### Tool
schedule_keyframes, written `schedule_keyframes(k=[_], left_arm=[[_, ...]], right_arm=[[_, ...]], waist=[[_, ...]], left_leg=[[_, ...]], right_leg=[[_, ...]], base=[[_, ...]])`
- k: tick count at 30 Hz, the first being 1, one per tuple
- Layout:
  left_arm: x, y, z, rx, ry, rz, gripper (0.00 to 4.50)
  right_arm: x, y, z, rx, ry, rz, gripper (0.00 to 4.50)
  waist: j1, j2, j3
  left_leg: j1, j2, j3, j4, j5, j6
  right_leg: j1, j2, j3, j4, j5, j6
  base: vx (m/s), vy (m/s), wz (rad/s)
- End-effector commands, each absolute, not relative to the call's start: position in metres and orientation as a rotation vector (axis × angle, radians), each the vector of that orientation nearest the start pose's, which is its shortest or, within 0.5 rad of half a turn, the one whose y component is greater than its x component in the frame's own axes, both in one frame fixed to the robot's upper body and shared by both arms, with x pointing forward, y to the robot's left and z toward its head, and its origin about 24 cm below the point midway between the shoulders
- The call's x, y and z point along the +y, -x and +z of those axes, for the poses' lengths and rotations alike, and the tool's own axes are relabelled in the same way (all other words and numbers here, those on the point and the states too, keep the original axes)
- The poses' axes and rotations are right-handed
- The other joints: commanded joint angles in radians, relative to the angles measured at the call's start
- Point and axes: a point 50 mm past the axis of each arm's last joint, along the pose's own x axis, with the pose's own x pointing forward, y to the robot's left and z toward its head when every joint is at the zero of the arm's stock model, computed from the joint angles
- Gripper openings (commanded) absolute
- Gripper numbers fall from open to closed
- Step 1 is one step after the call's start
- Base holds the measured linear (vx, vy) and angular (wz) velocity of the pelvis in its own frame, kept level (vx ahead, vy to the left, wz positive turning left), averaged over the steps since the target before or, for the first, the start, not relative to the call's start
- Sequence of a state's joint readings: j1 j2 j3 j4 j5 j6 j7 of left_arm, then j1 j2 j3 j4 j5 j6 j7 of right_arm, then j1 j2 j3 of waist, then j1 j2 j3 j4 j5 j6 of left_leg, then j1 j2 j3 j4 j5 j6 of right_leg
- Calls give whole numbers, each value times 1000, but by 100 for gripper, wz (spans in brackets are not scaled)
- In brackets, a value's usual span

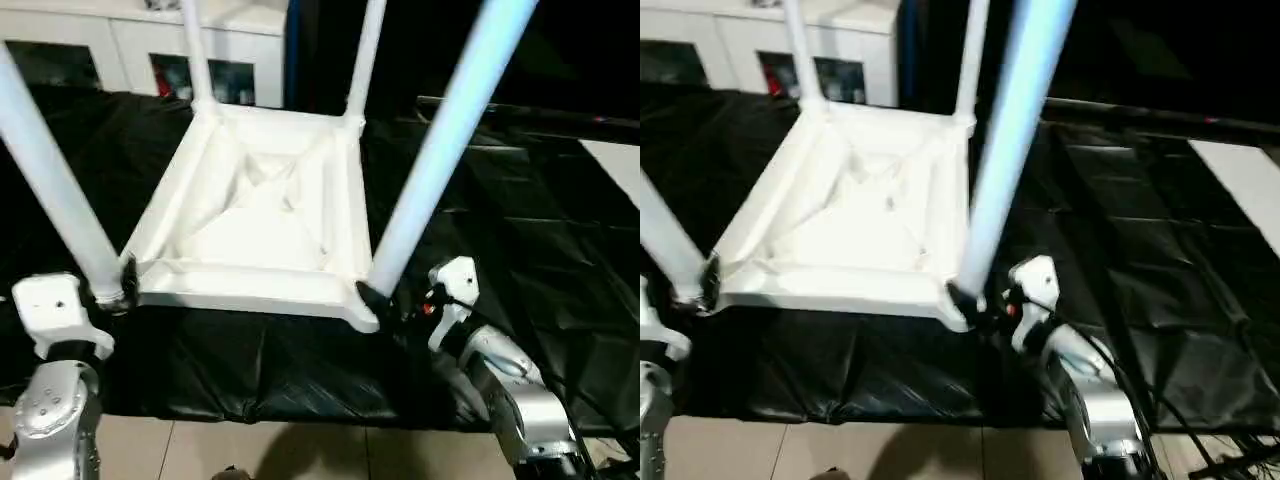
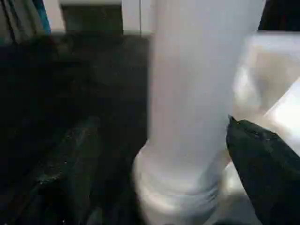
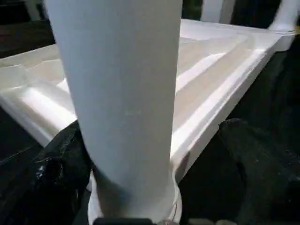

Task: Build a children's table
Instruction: Flip table

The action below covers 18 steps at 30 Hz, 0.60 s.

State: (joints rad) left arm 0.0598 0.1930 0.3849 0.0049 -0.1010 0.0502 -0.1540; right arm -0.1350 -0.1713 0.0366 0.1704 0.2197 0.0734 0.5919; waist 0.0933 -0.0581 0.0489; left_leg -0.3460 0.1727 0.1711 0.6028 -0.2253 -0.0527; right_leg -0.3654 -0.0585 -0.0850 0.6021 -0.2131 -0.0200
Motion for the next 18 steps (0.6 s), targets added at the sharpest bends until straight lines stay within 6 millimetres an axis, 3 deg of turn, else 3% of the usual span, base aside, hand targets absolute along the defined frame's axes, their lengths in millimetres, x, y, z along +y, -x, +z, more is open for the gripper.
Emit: schedule_keyframes(k=[1, 2, 3, 4, 5, 6, 10, 12, 15, 17, 18], left_arm=[[270, -232, 42, 87, -80, 231, 432], [269, -234, 41, 91, -70, 226, 421], [268, -236, 40, 94, -65, 224, 414], [268, -239, 40, 97, -73, 226, 414], [268, -241, 40, 95, -67, 224, 408], [268, -244, 41, 89, -65, 228, 396], [270, -254, 47, 53, -52, 222, 370], [269, -259, 52, 42, -53, 209, 336], [264, -266, 55, 34, -54, 193, 324], [260, -269, 56, 30, -59, 180, 316], [258, -272, 56, 30, -61, 176, 292]], right_arm=[[-159, -272, 36, 95, -45, 578, 450], [-161, -272, 35, 96, -48, 579, 450], [-162, -271, 35, 97, -51, 584, 450], [-162, -270, 34, 98, -54, 595, 450], [-162, -269, 34, 99, -58, 609, 450], [-162, -265, 34, 101, -63, 639, 450], [-163, -250, 31, 132, -57, 726, 450], [-167, -242, 30, 147, -30, 739, 450], [-172, -240, 35, 140, -30, 741, 450], [-175, -237, 37, 141, -30, 748, 450], [-176, -237, 38, 142, -30, 751, 450]], waist=[[-2, 5, -51], [3, 13, -48], [1, 0, -44], [3, 4, -42], [3, -3, -43], [5, -1, -42], [9, -2, -43], [11, -2, -43], [11, 4, -44], [10, 0, -43], [10, -1, -43]], left_leg=[[6, 76, -28, -84, -75, 23], [9, 75, -27, -86, -96, 28], [7, 76, -26, -89, -125, 28], [4, 77, -28, -92, -140, 26], [6, 79, -29, -93, -164, 21], [6, 79, -30, -93, -172, 17], [6, 79, -30, -92, -165, 19], [7, 79, -31, -92, -162, 23], [4, 79, -34, -93, -167, 26], [5, 80, -33, -93, -184, 23], [5, 80, -33, -92, -181, 24]], right_leg=[[36, -102, 70, -47, 66, -195], [31, -104, 70, -49, 28, -197], [32, -105, 71, -56, -21, -192], [34, -107, 71, -55, -52, -188], [32, -108, 71, -62, -101, -175], [31, -110, 71, -64, -127, -168], [30, -107, 72, -65, -109, -154], [31, -106, 71, -64, -93, -152], [32, -108, 70, -62, -93, -162], [31, -109, 70, -67, -130, -161], [31, -109, 71, -67, -129, -160]], base=[[0, 0, 0], [0, 0, 0], [0, 0, 0], [0, 0, 0], [0, 0, 0], [0, 0, 0], [0, 0, 0], [0, 0, 0], [0, 0, 0], [0, 0, 0], [0, 0, 0]])
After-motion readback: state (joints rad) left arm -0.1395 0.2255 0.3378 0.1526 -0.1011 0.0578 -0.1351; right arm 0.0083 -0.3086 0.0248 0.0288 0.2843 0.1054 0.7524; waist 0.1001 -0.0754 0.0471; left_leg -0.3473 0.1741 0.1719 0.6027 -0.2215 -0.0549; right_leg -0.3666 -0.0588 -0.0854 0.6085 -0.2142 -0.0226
